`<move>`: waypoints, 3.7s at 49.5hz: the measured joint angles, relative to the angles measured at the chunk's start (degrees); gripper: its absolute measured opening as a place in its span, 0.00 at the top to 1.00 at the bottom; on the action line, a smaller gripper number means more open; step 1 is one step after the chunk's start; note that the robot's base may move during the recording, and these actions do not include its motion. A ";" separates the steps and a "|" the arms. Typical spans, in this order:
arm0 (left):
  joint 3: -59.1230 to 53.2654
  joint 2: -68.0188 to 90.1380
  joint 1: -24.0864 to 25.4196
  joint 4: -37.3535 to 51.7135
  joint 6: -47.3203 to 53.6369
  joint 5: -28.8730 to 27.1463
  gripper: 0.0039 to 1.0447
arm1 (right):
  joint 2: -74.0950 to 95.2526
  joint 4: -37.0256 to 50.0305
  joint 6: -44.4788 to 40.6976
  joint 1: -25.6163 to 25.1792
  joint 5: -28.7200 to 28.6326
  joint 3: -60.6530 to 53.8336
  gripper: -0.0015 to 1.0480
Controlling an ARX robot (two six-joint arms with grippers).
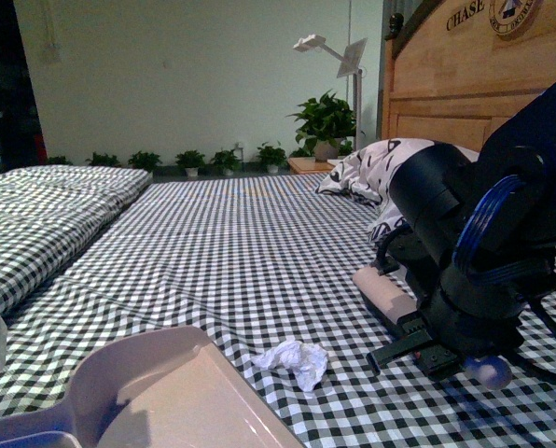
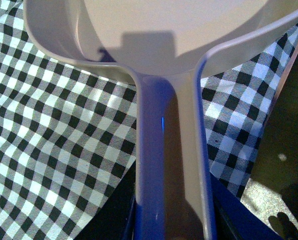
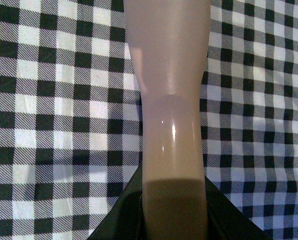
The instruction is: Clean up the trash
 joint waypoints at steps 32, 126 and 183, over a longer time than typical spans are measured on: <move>0.00 0.00 0.00 0.00 0.02 0.00 0.74 | 3.93 0.81 4.11 4.15 0.94 1.42 0.82; -0.15 -0.02 -0.04 3.82 -3.30 4.20 0.74 | -18.69 5.84 12.00 -9.64 -14.86 -9.51 0.82; -7.28 -35.43 -3.15 18.86 -53.37 -18.14 0.74 | -54.51 23.30 5.60 -22.82 -22.38 -23.89 0.82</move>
